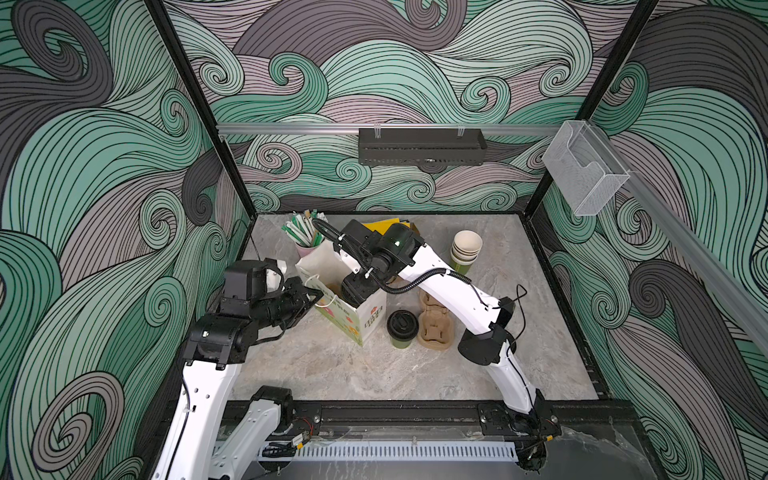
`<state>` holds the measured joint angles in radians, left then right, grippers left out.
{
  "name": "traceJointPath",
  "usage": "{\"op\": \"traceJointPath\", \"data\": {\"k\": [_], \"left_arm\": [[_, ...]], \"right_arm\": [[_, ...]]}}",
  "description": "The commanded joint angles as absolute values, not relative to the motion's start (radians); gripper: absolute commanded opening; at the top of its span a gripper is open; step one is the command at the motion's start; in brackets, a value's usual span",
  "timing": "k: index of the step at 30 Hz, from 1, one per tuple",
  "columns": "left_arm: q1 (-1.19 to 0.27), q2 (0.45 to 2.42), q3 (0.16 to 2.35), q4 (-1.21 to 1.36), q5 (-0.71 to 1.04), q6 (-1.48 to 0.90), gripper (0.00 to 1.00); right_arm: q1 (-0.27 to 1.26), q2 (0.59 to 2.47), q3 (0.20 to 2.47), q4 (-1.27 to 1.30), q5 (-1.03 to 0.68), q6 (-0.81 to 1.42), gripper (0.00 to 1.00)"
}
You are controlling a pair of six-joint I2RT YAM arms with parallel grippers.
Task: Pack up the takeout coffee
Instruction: 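Push the green cup down toward the pulp carrier with the right gripper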
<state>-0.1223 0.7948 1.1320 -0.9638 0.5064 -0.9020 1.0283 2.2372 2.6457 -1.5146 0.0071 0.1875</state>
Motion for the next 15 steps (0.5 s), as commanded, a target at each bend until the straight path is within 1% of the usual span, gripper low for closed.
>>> {"op": "traceJointPath", "data": {"k": [1, 8, 15], "left_arm": [[-0.13, 0.787, 1.135, -0.956, 0.524, -0.904, 0.0], [-0.131, 0.79, 1.138, -0.952, 0.519, -0.904, 0.0], [-0.132, 0.787, 1.135, -0.958, 0.5, -0.908, 0.0]], "right_arm": [[1.027, 2.245, 2.661, -1.56, 0.009, 0.198, 0.59], [1.027, 2.308, 2.704, -1.559, 0.015, 0.201, 0.58], [1.026, 2.336, 2.7, -1.559, 0.034, 0.205, 0.58]]}}
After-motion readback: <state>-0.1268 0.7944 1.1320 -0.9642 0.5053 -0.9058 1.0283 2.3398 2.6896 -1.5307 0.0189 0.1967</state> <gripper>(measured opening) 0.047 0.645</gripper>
